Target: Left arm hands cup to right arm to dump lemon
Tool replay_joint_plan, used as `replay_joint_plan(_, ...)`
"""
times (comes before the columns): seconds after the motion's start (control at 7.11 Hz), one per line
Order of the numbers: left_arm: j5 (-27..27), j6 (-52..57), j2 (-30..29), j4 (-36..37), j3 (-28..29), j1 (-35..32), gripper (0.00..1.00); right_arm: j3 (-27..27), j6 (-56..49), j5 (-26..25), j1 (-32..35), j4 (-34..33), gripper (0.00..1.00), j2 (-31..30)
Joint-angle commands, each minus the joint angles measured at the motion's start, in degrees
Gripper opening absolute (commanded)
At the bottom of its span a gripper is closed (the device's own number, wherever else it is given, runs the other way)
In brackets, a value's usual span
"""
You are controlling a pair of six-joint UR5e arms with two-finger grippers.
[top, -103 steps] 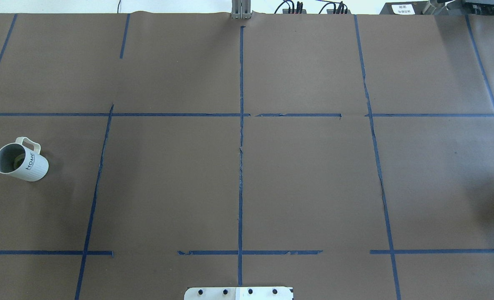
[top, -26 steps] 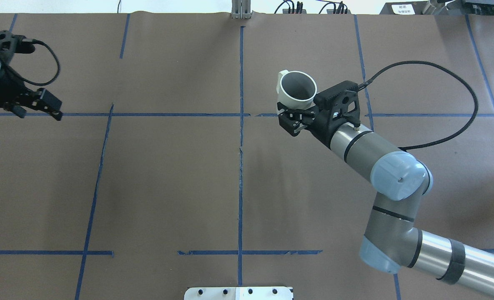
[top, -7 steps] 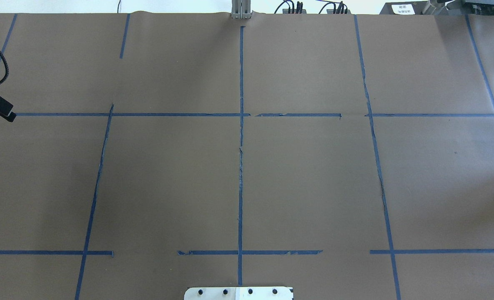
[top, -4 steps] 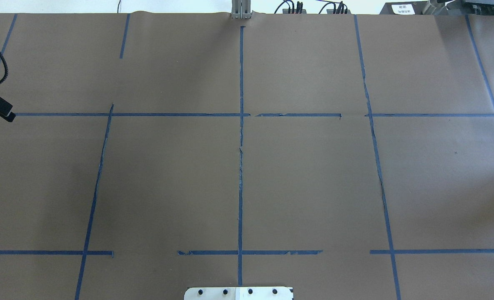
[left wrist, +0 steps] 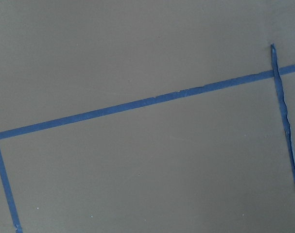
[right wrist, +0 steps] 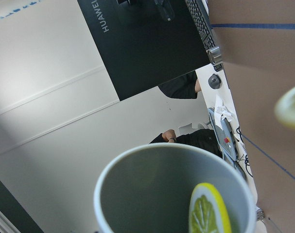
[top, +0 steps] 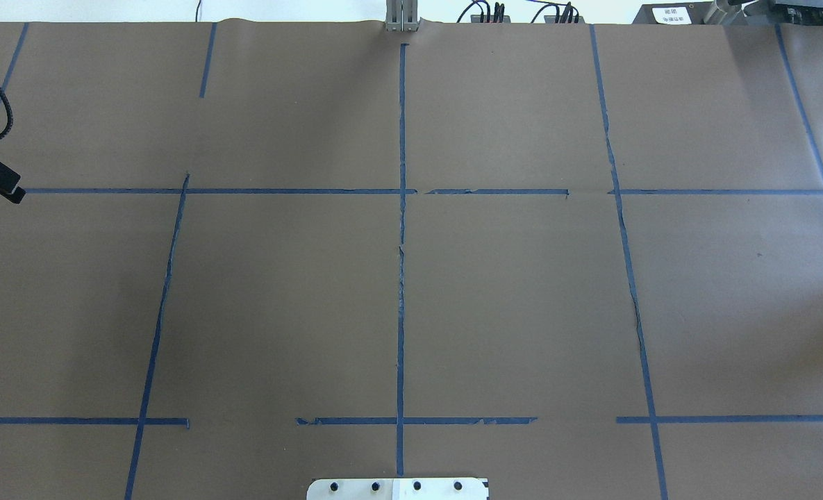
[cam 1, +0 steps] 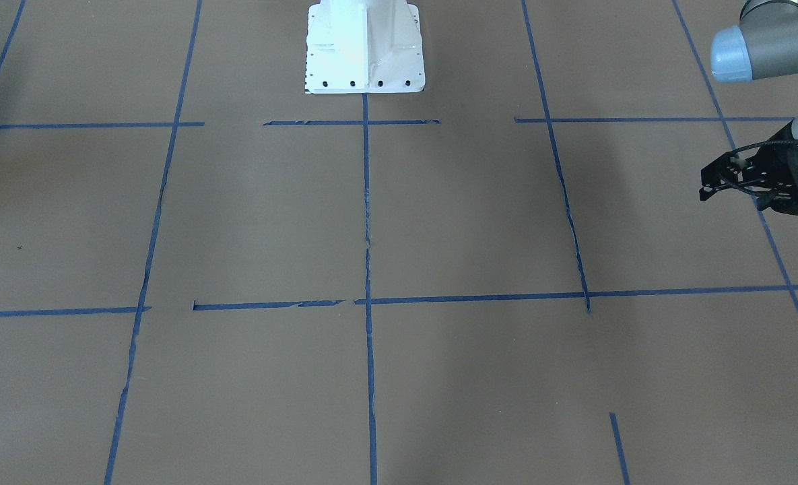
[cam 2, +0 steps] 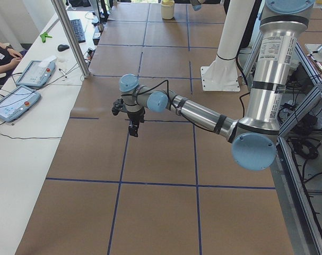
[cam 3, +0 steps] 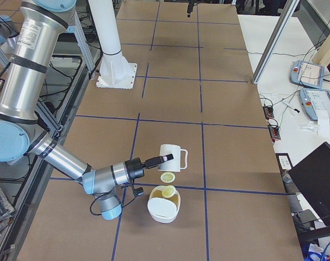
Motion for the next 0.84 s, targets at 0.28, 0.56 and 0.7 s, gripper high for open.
replay_joint_plan(0.28, 0.0, 0.0, -0.09, 0.0, 0.22, 0.09, 1.0, -1.54, 8.19, -0.1, 3.9, 0.13, 0.06, -0.01)
replay_joint_plan(0.56, 0.0, 0.0, -0.17, 0.0, 0.4, 0.09, 1.0, -1.54, 8.55, -0.1, 3.9, 0.13, 0.06, -0.01)
replay_joint_plan(0.7, 0.0, 0.0, -0.17, 0.0, 0.4, 0.17, 1.0, -1.45, 9.07, -0.1, 3.9, 0.13, 0.07, -0.01)
